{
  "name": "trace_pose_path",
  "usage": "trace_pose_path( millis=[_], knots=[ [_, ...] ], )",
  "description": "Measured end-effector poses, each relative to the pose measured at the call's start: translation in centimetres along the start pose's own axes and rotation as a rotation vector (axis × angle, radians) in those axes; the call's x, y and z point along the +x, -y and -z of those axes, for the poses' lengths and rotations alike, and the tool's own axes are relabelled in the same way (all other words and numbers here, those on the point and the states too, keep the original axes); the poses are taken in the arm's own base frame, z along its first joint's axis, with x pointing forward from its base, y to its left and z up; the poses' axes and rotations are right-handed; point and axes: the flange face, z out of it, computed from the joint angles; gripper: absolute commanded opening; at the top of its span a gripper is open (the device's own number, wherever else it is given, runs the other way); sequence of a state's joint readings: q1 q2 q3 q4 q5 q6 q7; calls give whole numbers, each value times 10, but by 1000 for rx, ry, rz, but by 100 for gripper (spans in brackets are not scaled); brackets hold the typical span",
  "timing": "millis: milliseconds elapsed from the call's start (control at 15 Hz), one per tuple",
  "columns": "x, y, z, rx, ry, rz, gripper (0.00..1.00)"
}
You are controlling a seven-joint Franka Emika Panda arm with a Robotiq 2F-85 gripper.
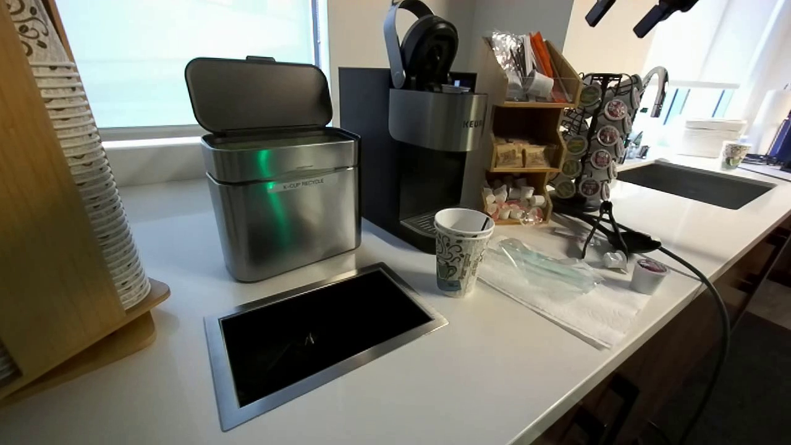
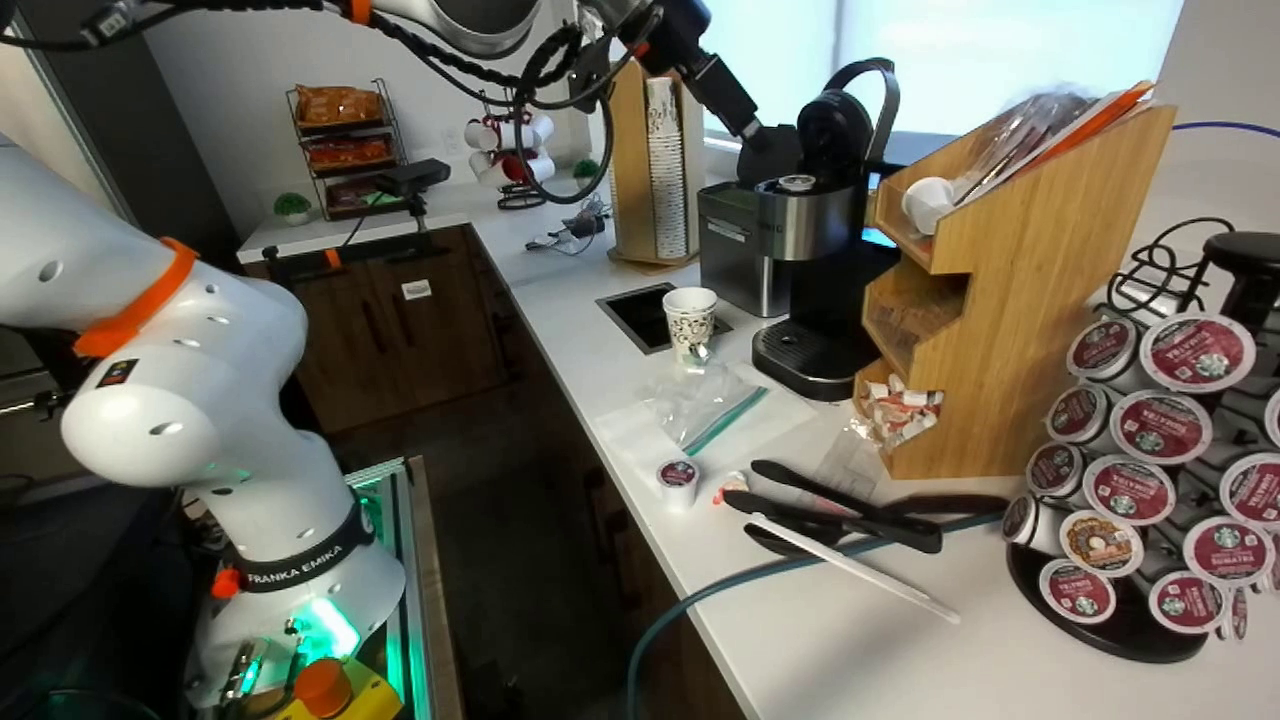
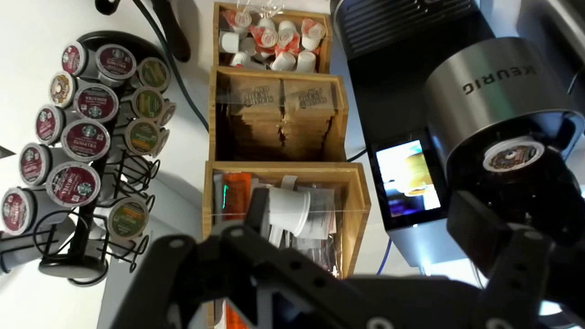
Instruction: Close the chamber on the coffeemaker.
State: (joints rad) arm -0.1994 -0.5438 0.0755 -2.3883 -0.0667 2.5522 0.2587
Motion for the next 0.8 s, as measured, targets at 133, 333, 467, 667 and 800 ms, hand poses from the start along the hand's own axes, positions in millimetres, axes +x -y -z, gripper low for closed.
trace_pose_path(
  millis=[133,333,467,667,800],
  knots=[
    [-1,0,-2,0,5,0,100],
    [-3,2,-3,1,9,5,100],
    [-1,4,-2,12,-4,-18,100],
    [26,16,11,51,-114,-8,100],
    [58,30,18,75,-168,40,100]
  ],
)
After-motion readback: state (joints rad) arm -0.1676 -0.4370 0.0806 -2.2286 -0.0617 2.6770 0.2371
